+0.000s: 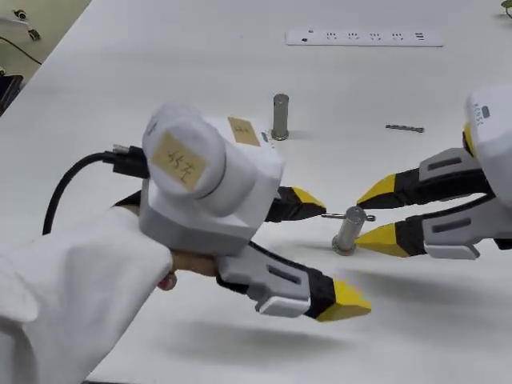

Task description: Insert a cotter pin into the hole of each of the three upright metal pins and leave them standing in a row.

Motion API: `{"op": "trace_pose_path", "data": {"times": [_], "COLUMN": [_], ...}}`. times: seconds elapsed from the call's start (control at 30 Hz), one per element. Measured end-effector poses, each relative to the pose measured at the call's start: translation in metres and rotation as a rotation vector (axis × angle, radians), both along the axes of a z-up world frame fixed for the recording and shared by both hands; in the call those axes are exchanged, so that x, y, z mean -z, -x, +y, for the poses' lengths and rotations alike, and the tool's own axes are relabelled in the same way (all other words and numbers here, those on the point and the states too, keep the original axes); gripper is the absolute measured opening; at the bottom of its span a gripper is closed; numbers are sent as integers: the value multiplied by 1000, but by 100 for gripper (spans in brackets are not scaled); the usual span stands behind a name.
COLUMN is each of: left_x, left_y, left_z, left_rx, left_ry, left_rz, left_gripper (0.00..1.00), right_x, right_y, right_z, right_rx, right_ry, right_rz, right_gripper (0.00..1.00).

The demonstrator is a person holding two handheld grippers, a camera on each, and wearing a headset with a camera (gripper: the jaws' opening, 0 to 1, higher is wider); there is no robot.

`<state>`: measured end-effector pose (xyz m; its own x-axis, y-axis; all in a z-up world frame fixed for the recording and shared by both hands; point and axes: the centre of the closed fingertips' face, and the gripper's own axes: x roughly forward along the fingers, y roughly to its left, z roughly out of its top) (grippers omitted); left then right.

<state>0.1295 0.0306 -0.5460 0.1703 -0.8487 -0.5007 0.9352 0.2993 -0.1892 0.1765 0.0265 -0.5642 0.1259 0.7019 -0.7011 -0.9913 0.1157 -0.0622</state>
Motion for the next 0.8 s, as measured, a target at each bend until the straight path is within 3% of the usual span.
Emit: {"op": "trace_pose_path", "data": {"times": [0.13, 0.3, 0.37, 0.43, 0.5, 0.8], "left_x": [-1, 6, 8, 7, 6, 5], "left_y": [13, 19, 16, 15, 13, 17], "left_z": [4, 15, 20, 24, 26, 38], "left_rx": [-14, -49, -83, -103, -124, -144], "left_ry": [33, 22, 19, 33, 41, 16], "left_rz": [46, 75, 63, 75, 68, 69], "left_gripper": [82, 98, 99, 99, 99, 99], "right_x": [3, 5, 6, 7, 8, 9], "right_y": [-1, 0, 1, 2, 3, 0], "right_z": [2, 6, 8, 9, 9, 10], "right_rx": [6, 12, 11, 10, 13, 25], "right_ry": [4, 2, 3, 8, 9, 5], "right_rz": [7, 18, 22, 24, 29, 47], "right_gripper": [19, 19, 18, 18, 18, 9]}}
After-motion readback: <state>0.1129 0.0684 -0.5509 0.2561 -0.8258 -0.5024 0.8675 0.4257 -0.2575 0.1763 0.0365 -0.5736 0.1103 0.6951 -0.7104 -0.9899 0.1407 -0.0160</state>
